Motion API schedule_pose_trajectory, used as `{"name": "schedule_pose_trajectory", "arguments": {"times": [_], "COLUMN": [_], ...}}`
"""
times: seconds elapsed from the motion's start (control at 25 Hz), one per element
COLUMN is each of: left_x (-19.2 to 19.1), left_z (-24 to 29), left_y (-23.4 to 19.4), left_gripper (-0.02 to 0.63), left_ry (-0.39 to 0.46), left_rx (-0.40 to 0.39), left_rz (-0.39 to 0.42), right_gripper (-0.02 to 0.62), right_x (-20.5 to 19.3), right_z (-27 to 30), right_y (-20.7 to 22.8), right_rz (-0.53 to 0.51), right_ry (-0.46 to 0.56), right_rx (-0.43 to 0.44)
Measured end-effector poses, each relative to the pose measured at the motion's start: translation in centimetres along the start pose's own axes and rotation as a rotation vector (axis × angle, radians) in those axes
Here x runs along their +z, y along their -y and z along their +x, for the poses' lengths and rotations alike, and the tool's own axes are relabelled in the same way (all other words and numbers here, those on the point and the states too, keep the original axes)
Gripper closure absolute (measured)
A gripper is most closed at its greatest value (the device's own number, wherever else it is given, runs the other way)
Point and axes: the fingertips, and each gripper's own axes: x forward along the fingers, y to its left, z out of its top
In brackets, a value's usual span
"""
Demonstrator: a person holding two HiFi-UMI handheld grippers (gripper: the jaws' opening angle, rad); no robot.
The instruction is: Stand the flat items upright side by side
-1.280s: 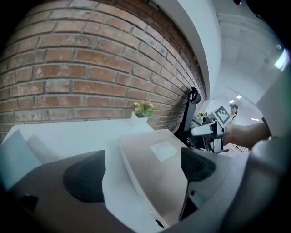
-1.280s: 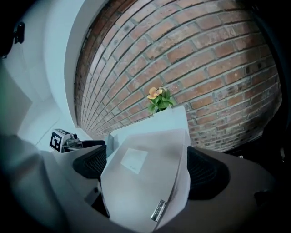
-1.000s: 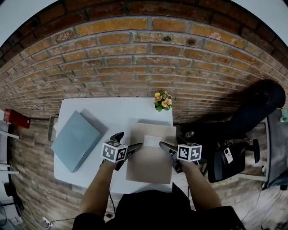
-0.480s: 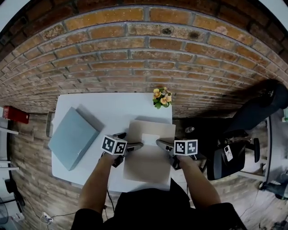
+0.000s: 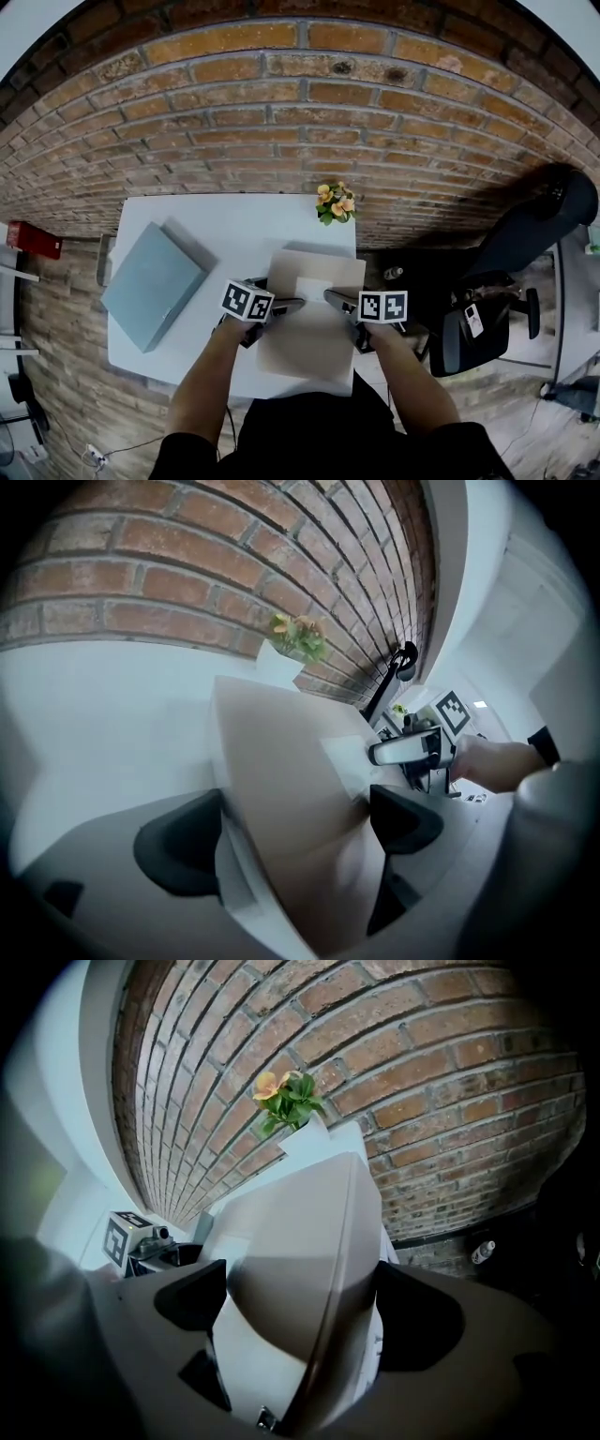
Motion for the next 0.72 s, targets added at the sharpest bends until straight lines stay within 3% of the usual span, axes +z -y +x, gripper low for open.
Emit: {"name": "schedule_pose_trajectory", "arguments": {"times": [0.32, 0.52, 0.72], "left_x": [2.0, 4.9, 8.2], "left_z": [-2.3, -6.0, -10.0], "left_y": [0.8, 1.3, 1.9], "left_gripper": [0.094, 0.098, 0.109], "left_ry": [0.096, 0.18, 0.3], "left_rx": [0.029, 0.094, 0.153], "left_rz": [0.03, 0.122, 0.198], "right_gripper": [0.084, 0.095, 0.11], "right_x": [1.7, 4.8, 8.2], "right_z": [-1.7, -3.4, -5.1], "right_y": [-2.2, -5.6, -9.6], "right_rz": [-0.077, -0.187, -0.299], "right_ry": [0.045, 0.12, 0.199], "right_rx": [0.001, 0.002, 0.058]}}
